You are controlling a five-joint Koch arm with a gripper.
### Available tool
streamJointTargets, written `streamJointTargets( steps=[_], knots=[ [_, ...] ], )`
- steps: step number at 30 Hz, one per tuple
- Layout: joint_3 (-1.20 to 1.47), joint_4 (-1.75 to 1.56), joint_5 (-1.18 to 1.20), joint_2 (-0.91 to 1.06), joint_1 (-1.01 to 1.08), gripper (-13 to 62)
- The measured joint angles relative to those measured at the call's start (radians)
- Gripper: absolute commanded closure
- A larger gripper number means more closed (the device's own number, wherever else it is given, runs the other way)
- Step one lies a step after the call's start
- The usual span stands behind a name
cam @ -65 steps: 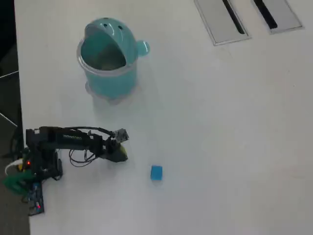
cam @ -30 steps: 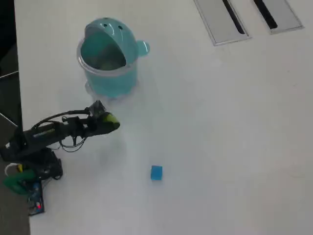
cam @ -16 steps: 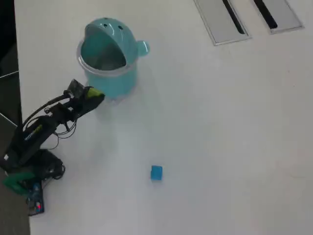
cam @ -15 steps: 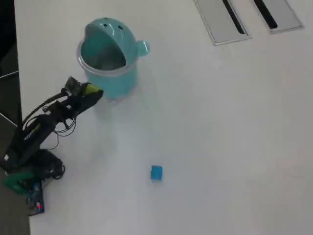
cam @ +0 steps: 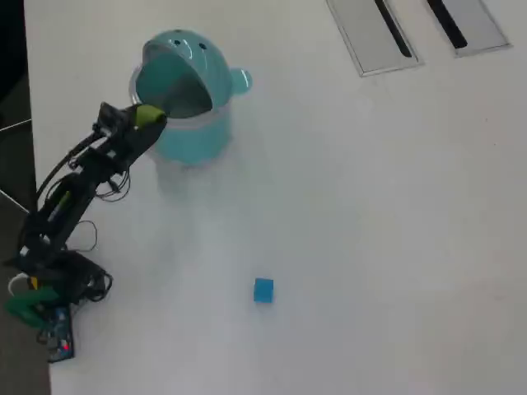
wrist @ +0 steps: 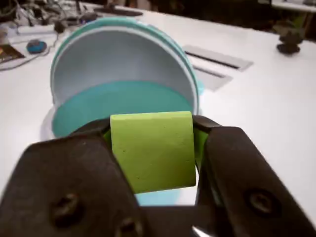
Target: Grasp RGB lego blocks and put them in the bin one by one.
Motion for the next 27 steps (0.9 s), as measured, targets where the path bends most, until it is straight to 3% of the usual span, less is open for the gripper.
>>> streamJointTargets(
  steps=[21,27],
  knots=[
    [-0.272,-0.124,0.014,-0.451,-0.011,34.2],
    [-0.273,-0.133,-0.034,-0.459,-0.023,25.4]
  ],
)
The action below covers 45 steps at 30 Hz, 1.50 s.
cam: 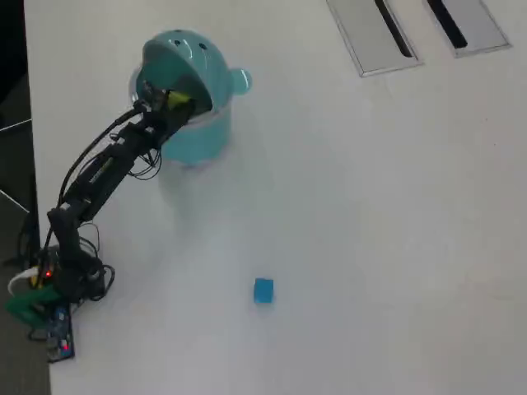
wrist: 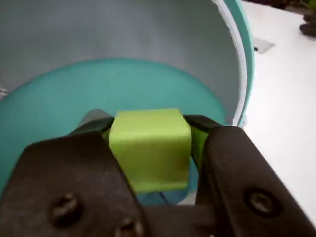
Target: Grasp RGB lego blocks and put them in the bin one by one.
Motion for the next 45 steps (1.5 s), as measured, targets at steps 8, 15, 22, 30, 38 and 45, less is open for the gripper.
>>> streamJointTargets(
  steps=[8,15,22,30,38,45],
  knots=[
    [0.023,0.000,-0.021,0.021,0.006,24.6],
    [0.212,0.000,-0.023,0.172,0.061,24.6],
    [0.403,0.011,-0.026,0.341,0.189,23.9],
    [0.589,0.052,-0.041,0.465,0.387,21.4],
    [0.712,0.135,-0.097,0.517,0.561,19.1],
    [0.762,0.135,-0.141,0.515,0.687,17.8]
  ],
)
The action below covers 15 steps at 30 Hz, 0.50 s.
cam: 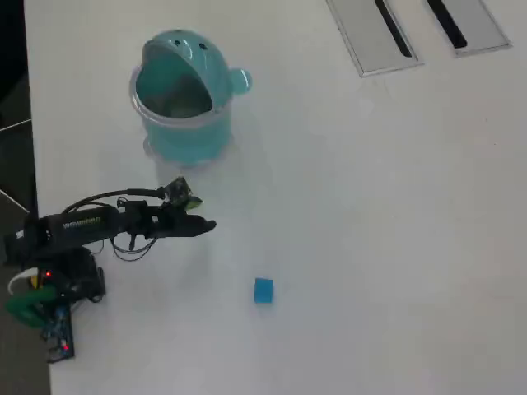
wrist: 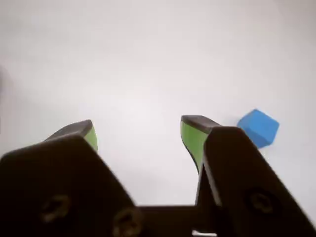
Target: Grasp RGB lego blocks and put them in the bin one by one.
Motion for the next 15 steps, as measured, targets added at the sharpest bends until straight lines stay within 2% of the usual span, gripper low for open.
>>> streamJointTargets(
  steps=[12,15],
  knots=[
    [-0.003,0.000,-0.006,-0.202,0.141,17.8],
    [-0.080,0.000,-0.008,-0.295,0.175,17.8]
  ],
)
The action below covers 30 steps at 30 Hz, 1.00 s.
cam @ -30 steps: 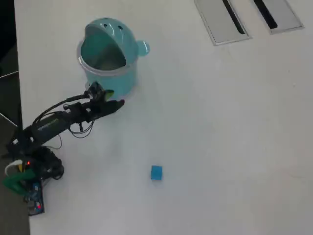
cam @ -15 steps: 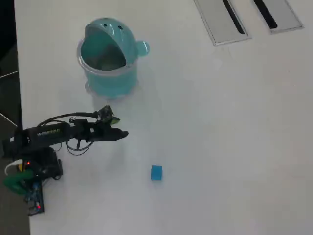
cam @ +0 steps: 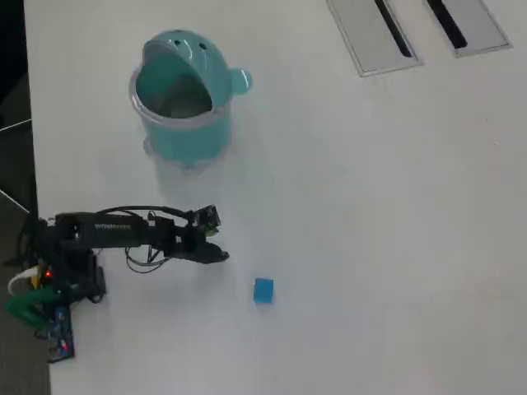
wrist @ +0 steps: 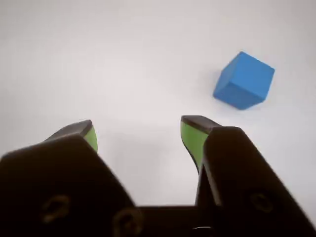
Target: Grasp RGB lego blocks and put them in the bin one by one.
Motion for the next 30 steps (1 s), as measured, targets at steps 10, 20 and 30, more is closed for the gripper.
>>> streamJointTargets(
  steps=[10,20,30],
  knots=[
    [-0.127,-0.002,-0.023,-0.156,0.092,17.7],
    [-0.301,0.029,-0.060,-0.275,0.189,17.8],
    [-0.443,0.077,-0.074,-0.382,0.239,17.8]
  ],
)
